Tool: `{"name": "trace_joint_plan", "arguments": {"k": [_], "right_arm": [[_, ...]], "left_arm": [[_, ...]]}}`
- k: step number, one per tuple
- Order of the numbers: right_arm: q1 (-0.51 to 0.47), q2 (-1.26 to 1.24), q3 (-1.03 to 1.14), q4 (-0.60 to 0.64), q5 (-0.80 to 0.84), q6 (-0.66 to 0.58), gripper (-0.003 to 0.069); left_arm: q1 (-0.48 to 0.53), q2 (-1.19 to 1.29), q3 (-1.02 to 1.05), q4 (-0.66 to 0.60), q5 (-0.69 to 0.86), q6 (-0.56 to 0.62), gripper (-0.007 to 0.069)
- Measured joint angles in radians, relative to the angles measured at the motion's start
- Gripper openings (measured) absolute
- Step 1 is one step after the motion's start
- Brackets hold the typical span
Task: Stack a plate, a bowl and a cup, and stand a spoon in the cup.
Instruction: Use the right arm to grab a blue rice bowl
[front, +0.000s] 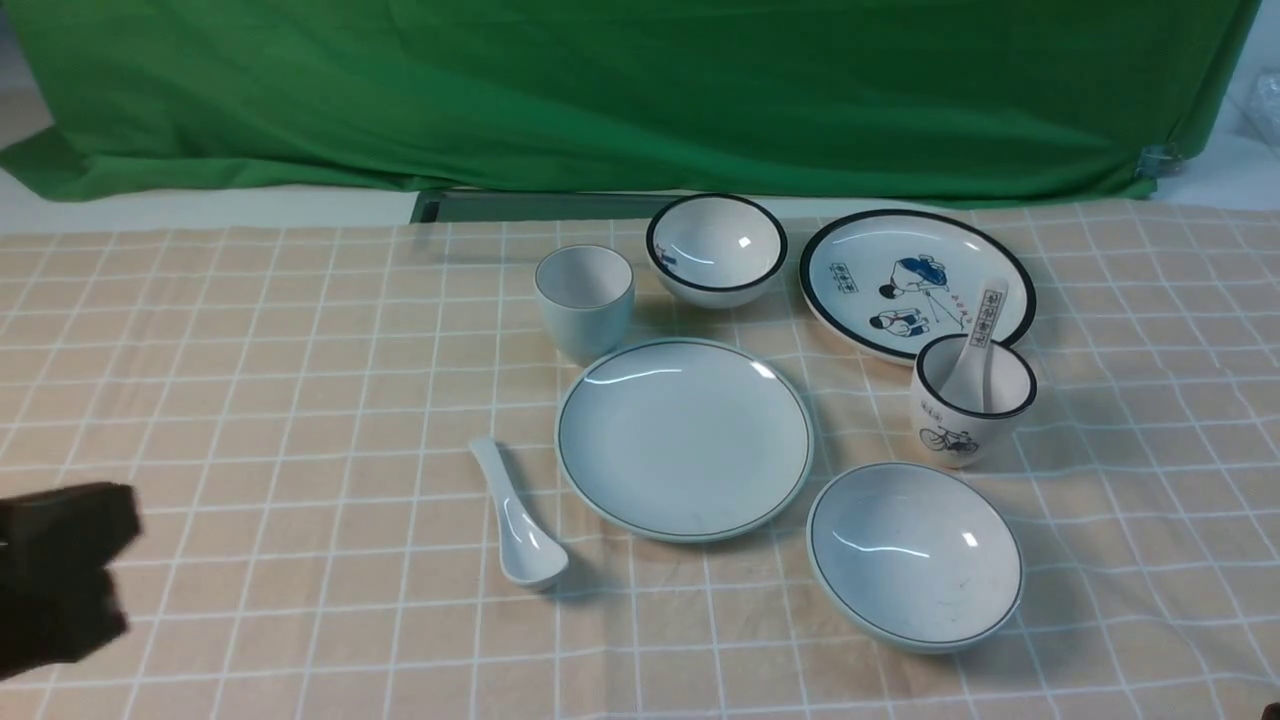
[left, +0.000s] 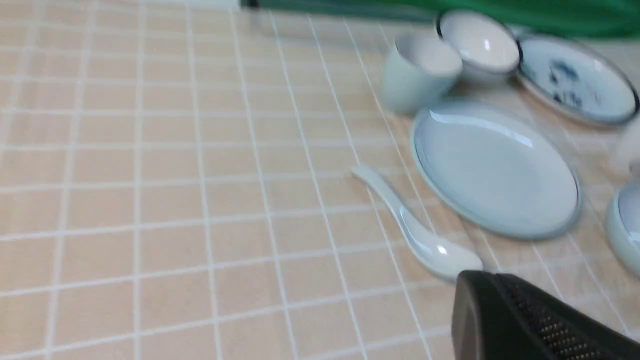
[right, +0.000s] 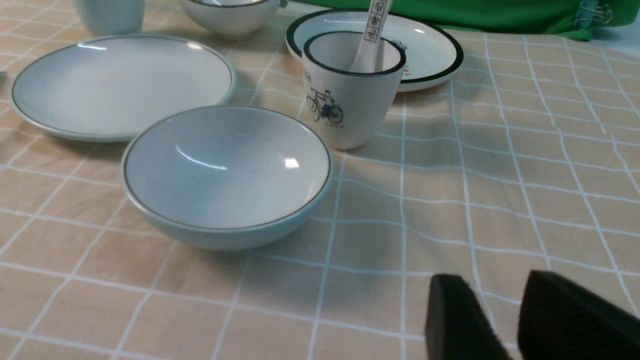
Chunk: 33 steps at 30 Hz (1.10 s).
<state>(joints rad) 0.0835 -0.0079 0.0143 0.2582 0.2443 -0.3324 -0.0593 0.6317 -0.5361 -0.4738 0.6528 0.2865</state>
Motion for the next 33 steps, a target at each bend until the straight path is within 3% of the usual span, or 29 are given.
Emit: {"name": "trace_joint_plan", "arguments": {"k": [3, 7, 15, 17, 20, 23, 28, 33], "right_arm": [[0.0, 0.0, 0.0, 0.0, -0.02, 0.0, 0.0238], [0.0, 0.0, 0.0, 0.017, -0.064, 0.03, 0.0238], [0.0, 0.0, 0.0, 0.144, -0.261, 0.47, 0.0238], [0.009, 0.007, -0.026, 0.149, -0.205, 0.515, 0.0226], [0.033, 0.081, -0.13, 0.151, -0.059, 0.476, 0.0193], [0.089, 0.343, -0.397, 0.152, 0.211, 0.276, 0.0156], [0.14, 0.753, -0.727, 0.131, 0.533, 0.045, 0.0148], [0.251, 1.096, -0.912, 0.078, 0.601, -0.035, 0.0136]], "left_arm": [[-0.119, 0.131, -0.03, -0.056, 0.009, 0.109, 0.0003], [-0.262, 0.204, -0.048, -0.068, -0.019, 0.147, 0.0003], [-0.38, 0.214, -0.054, -0.073, -0.083, 0.182, 0.0003], [-0.382, 0.214, -0.054, -0.073, -0.086, 0.193, 0.0003], [-0.382, 0.214, -0.054, -0.076, -0.091, 0.198, 0.0003], [-0.382, 0.214, -0.056, -0.088, -0.107, 0.213, 0.0003], [-0.382, 0.2, -0.088, -0.092, -0.105, 0.226, 0.0003], [-0.382, 0.111, -0.101, -0.088, -0.104, 0.228, 0.0003]]}}
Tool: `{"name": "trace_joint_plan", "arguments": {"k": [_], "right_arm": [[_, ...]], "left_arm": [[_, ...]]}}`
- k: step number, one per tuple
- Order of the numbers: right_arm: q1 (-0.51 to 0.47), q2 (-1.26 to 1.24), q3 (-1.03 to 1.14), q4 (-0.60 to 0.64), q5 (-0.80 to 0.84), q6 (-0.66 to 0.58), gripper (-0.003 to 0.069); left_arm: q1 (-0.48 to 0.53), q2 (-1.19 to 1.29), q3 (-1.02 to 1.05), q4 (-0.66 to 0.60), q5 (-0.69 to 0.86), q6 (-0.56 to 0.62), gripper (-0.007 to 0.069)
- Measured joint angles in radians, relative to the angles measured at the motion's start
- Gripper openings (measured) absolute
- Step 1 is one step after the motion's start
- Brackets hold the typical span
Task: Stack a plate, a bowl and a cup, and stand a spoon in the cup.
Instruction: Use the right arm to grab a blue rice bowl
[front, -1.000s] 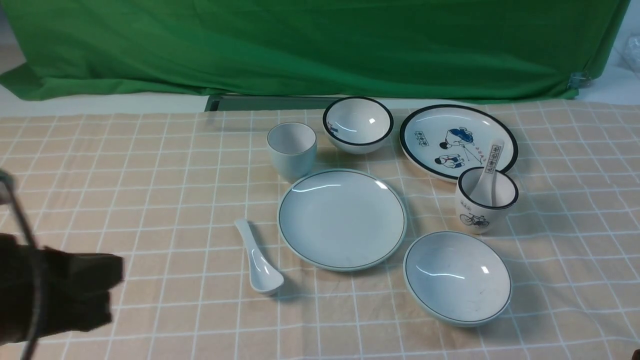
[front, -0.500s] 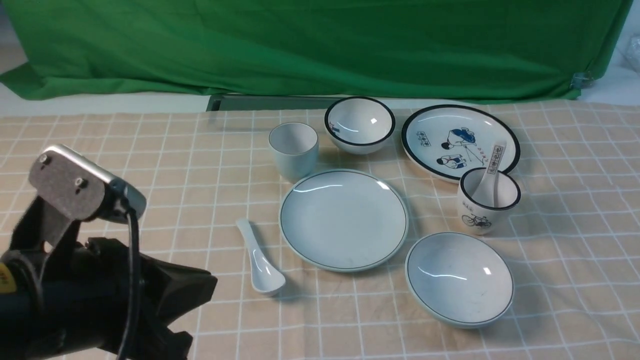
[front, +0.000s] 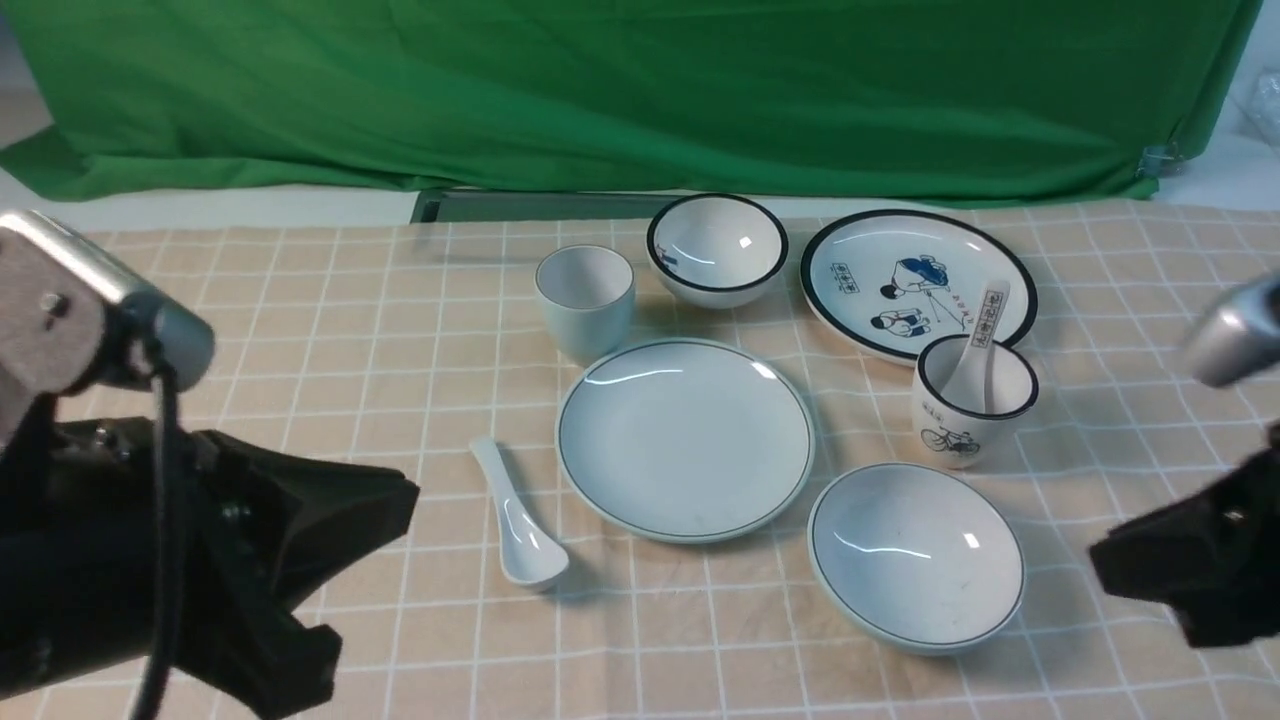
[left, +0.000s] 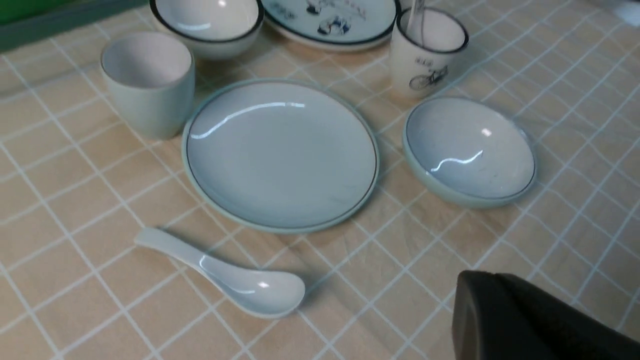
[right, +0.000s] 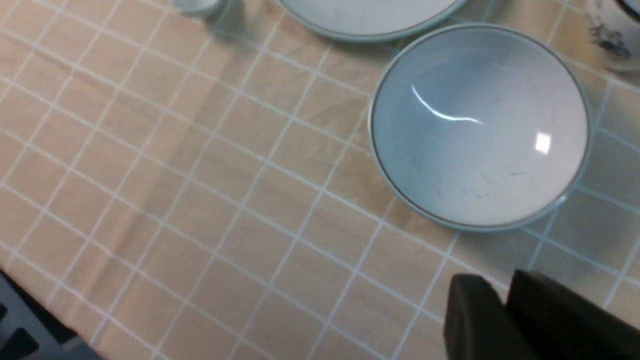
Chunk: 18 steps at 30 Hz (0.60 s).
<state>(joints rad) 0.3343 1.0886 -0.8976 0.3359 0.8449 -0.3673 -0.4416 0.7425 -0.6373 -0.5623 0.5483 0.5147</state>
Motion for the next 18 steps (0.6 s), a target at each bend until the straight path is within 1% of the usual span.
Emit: {"name": "trace_joint_plan", "arguments": {"k": [2, 3, 4, 5, 7, 8, 9, 10, 11, 13, 15, 17, 18], "right_arm": [[0.052, 0.055, -0.023, -0.022, -0.013, 0.006, 0.0143], [0.144, 0.157, -0.046, -0.085, -0.052, 0.02, 0.019], [0.169, 0.185, -0.049, -0.108, -0.067, 0.026, 0.0213], [0.213, 0.249, -0.052, -0.163, -0.101, 0.044, 0.0274], [0.25, 0.309, -0.052, -0.208, -0.146, 0.071, 0.0357], [0.271, 0.358, -0.052, -0.231, -0.181, 0.086, 0.0438], [0.278, 0.397, -0.052, -0.241, -0.205, 0.091, 0.0477], [0.279, 0.405, -0.052, -0.244, -0.218, 0.092, 0.0492], [0.285, 0.47, -0.053, -0.256, -0.266, 0.093, 0.053], [0.286, 0.531, -0.053, -0.272, -0.319, 0.093, 0.0531], [0.286, 0.578, -0.053, -0.289, -0.35, 0.093, 0.0498], [0.286, 0.622, -0.053, -0.302, -0.371, 0.093, 0.0446], [0.286, 0.64, -0.053, -0.306, -0.378, 0.093, 0.0405]], "left_arm": [[0.0, -0.026, 0.0, 0.005, 0.004, 0.002, 0.0003], [0.0, -0.062, 0.0, 0.012, 0.016, 0.003, 0.0003], [0.0, -0.08, 0.0, 0.015, 0.021, 0.003, 0.0003], [0.0, -0.095, 0.0, 0.017, 0.024, 0.003, 0.0003], [0.0, -0.115, 0.0, 0.019, 0.027, 0.003, 0.0003], [0.0, -0.125, 0.0, 0.02, 0.032, 0.004, 0.0003], [0.0, -0.132, 0.0, 0.021, 0.036, 0.004, 0.0003], [0.0, -0.133, 0.0, 0.022, 0.036, 0.004, 0.0003], [0.0, -0.137, 0.0, 0.023, 0.042, 0.006, 0.0003], [0.0, -0.139, 0.0, 0.023, 0.041, 0.006, 0.0003], [0.0, -0.139, 0.0, 0.023, 0.043, 0.006, 0.0003], [0.0, -0.139, 0.0, 0.024, 0.043, 0.006, 0.0003], [0.0, -0.139, 0.0, 0.027, 0.043, 0.006, 0.0003]]}}
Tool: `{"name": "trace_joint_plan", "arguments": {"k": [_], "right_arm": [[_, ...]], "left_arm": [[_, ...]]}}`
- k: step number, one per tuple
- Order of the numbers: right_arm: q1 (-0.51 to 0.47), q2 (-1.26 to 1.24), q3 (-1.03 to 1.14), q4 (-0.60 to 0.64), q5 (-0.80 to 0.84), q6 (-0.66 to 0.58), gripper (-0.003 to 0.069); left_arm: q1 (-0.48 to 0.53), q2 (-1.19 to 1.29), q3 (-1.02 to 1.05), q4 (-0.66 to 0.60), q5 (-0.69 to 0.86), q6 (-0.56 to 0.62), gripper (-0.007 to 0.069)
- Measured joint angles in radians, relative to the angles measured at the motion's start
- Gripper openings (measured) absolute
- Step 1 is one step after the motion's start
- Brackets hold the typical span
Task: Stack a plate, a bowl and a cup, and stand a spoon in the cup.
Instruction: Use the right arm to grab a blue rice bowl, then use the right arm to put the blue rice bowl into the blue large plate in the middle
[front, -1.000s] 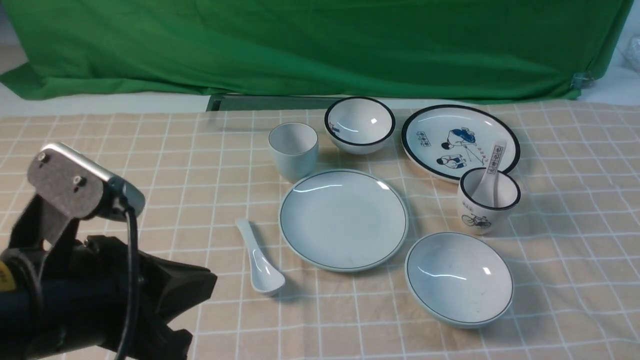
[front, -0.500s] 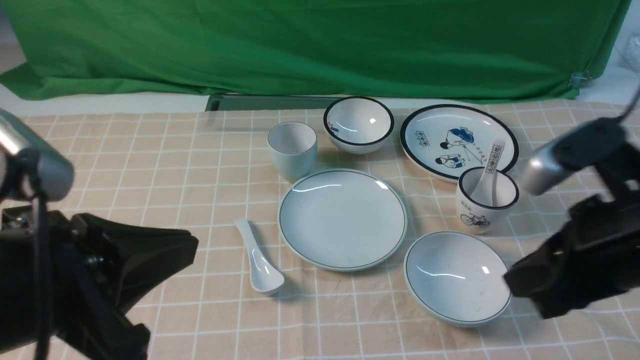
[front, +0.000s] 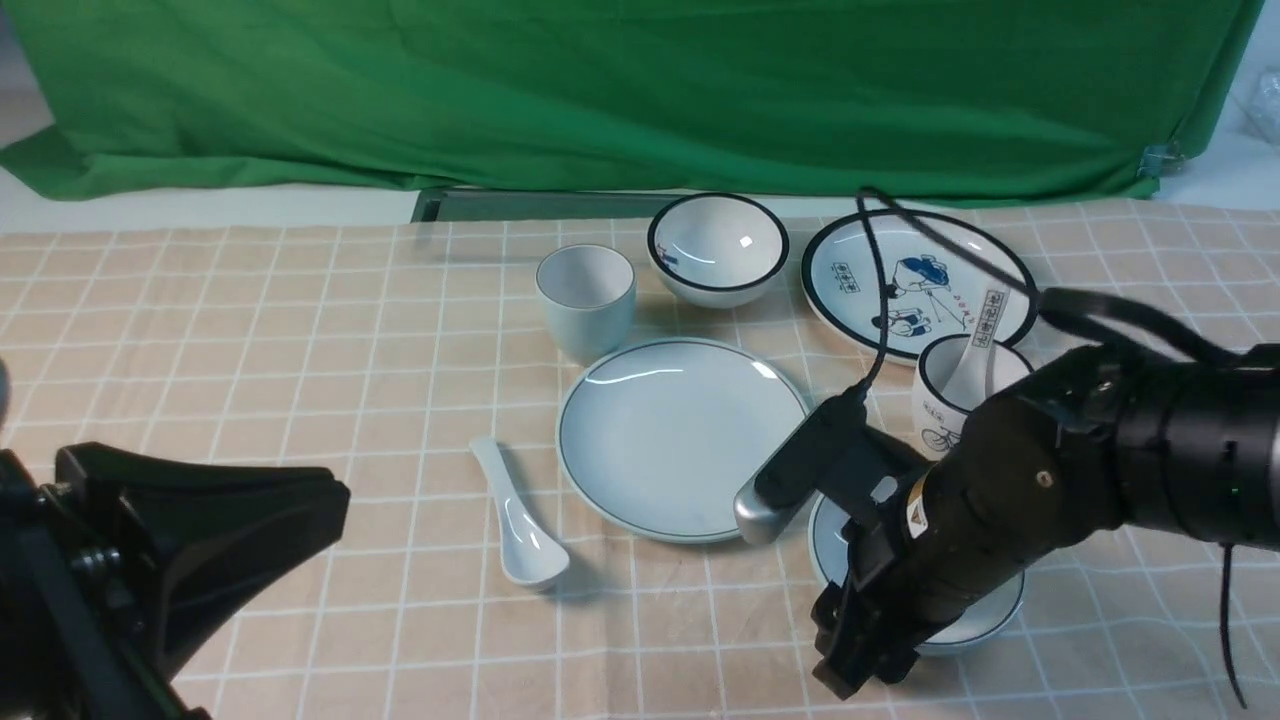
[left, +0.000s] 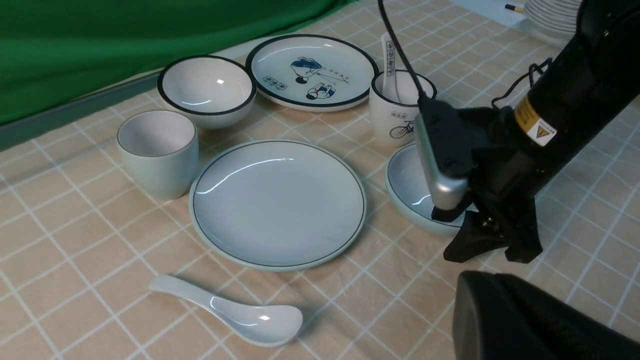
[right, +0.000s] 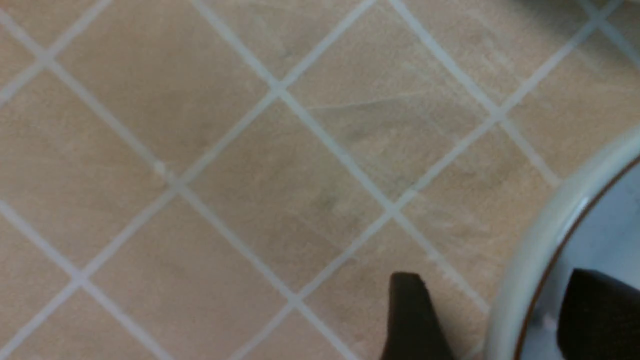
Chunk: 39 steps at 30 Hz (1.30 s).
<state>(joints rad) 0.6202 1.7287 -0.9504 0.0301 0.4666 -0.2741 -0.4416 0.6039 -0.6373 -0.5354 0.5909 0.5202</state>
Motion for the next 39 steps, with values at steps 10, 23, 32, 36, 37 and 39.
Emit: {"name": "trace_joint_plan", "arguments": {"k": [10, 23, 32, 36, 37, 39], "right_arm": [[0.003, 0.008, -0.012, -0.036, -0.024, 0.001, 0.0216], [0.132, -0.058, -0.301, -0.022, 0.164, 0.068, 0.0085], [0.132, 0.178, -0.501, -0.079, 0.085, 0.043, 0.0085], [0.132, 0.271, -0.537, -0.119, 0.069, 0.043, 0.0085], [0.132, 0.287, -0.538, -0.124, 0.069, 0.043, 0.0085], [0.132, 0.293, -0.542, -0.133, 0.065, 0.041, 0.0097]], "left_arm": [[0.0, 0.0, 0.0, 0.029, 0.001, 0.0, 0.0003], [0.0, 0.0, 0.0, 0.035, 0.006, 0.0, 0.0003], [0.0, 0.0, 0.0, 0.038, -0.001, 0.0, 0.0003], [0.0, 0.0, 0.0, 0.042, 0.003, 0.0, 0.0003], [0.0, 0.0, 0.0, 0.042, 0.009, 0.0, 0.0003], [0.0, 0.0, 0.0, 0.042, 0.011, 0.001, 0.0003]]}}
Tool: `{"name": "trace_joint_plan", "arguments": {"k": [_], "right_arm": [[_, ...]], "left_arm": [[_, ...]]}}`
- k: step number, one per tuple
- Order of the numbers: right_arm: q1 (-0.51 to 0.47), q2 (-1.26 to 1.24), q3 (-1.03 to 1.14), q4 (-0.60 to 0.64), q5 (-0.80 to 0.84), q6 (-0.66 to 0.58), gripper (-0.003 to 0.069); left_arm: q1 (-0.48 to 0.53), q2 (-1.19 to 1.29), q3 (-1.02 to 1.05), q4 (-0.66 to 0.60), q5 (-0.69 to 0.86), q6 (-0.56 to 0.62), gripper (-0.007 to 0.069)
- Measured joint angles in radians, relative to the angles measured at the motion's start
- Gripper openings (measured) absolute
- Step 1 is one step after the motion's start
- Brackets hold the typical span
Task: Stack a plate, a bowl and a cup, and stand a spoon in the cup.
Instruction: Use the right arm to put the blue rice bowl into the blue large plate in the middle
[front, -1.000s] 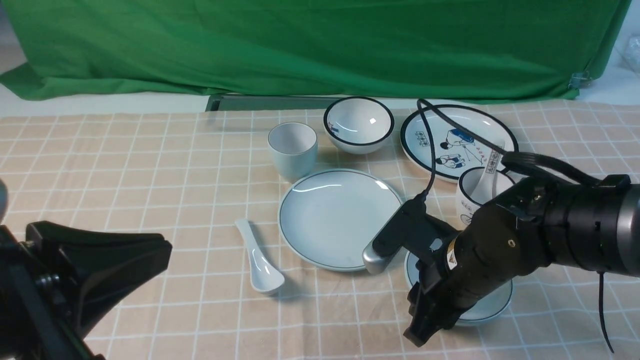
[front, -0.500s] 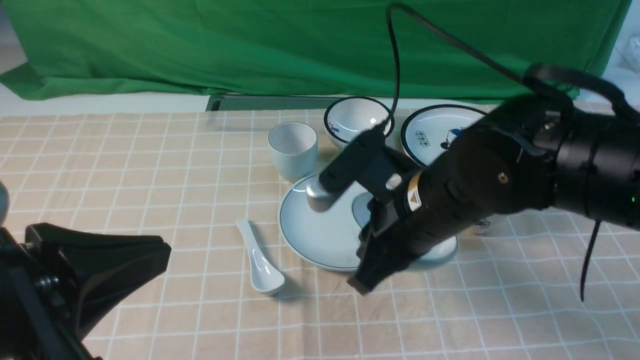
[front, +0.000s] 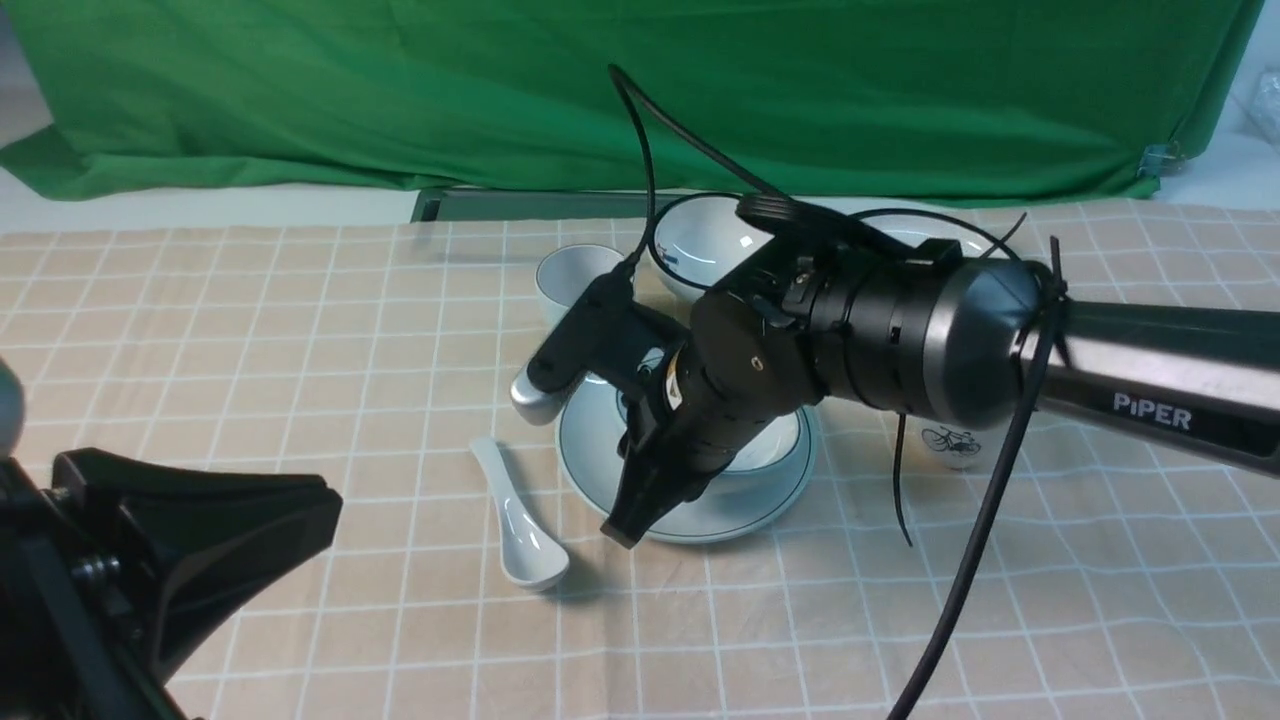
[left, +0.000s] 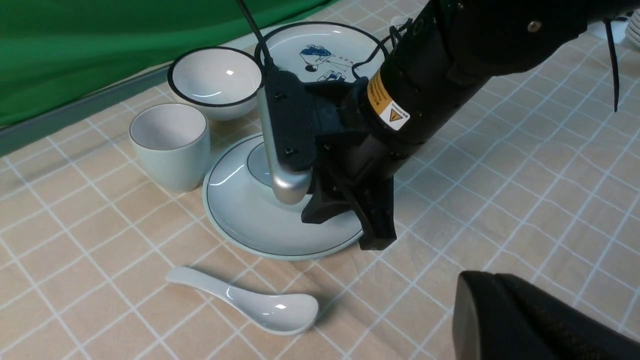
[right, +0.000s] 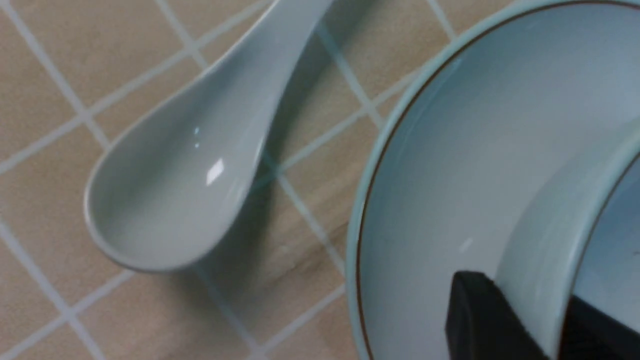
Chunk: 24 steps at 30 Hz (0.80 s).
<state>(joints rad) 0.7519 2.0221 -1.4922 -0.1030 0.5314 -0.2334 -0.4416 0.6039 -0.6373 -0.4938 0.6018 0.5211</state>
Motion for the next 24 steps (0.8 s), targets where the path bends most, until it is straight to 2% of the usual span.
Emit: {"name": "trace_joint_plan", "arguments": {"k": [2, 6, 7, 8, 12, 19, 24], "right_arm": [[0.0, 0.0, 0.0, -0.001, 0.0, 0.0, 0.0112], [0.0, 0.002, 0.0, -0.001, 0.0, 0.012, 0.0286], [0.0, 0.002, 0.0, -0.001, 0.0, 0.013, 0.0295], [0.0, 0.002, 0.0, -0.001, 0.001, 0.024, 0.0347], [0.0, 0.002, 0.0, 0.0, 0.001, 0.052, 0.0421], [0.0, -0.007, -0.002, 0.0, 0.017, 0.06, 0.042], [0.0, -0.122, -0.002, 0.0, 0.12, 0.061, 0.0364]], "left_arm": [[0.0, 0.0, 0.0, 0.002, 0.0, 0.0, 0.0003], [0.0, 0.0, 0.0, 0.016, -0.013, 0.0, 0.0003], [0.0, 0.0, 0.0, 0.015, -0.014, 0.0, 0.0003], [0.0, 0.0, 0.0, 0.016, -0.014, -0.002, 0.0003], [0.0, 0.0, 0.0, 0.019, -0.014, -0.003, 0.0003], [0.0, 0.012, -0.005, 0.025, -0.007, -0.009, 0.0003], [0.0, 0.151, -0.116, 0.111, 0.062, -0.053, 0.0003]]}}
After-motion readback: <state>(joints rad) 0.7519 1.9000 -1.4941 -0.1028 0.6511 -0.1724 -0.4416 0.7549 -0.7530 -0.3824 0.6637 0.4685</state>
